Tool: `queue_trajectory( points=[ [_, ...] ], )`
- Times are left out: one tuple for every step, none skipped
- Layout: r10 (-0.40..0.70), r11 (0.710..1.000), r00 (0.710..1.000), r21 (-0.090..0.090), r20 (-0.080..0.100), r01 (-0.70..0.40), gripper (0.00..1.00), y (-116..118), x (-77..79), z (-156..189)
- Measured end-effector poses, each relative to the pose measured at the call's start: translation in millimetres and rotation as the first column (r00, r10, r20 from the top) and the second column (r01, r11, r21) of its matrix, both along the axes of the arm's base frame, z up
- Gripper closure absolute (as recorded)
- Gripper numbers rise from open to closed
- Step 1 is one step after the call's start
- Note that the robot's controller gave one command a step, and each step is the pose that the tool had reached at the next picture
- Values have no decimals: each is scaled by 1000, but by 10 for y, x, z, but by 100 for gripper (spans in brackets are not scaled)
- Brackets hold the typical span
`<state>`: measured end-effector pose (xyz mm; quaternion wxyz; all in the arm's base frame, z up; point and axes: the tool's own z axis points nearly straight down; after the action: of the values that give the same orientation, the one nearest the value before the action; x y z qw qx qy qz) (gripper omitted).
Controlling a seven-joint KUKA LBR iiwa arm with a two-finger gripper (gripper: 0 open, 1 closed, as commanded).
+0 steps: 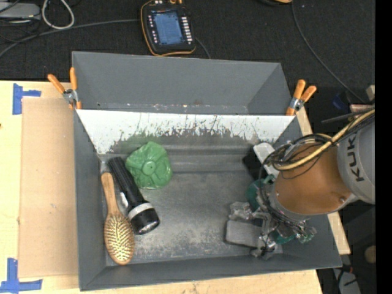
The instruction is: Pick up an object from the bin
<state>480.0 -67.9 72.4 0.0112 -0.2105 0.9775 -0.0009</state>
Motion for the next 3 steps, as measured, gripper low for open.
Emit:
queue_trajectory(
  points=[
    [-144, 990, 989, 0, -15, 144, 100, -81, -14, -12],
    [-145, 989, 989, 0, -15, 145, 100, -81, -14, -10],
    [-146, 989, 989, 0, -21, 146, 100, -73, -27, 95]
  ],
)
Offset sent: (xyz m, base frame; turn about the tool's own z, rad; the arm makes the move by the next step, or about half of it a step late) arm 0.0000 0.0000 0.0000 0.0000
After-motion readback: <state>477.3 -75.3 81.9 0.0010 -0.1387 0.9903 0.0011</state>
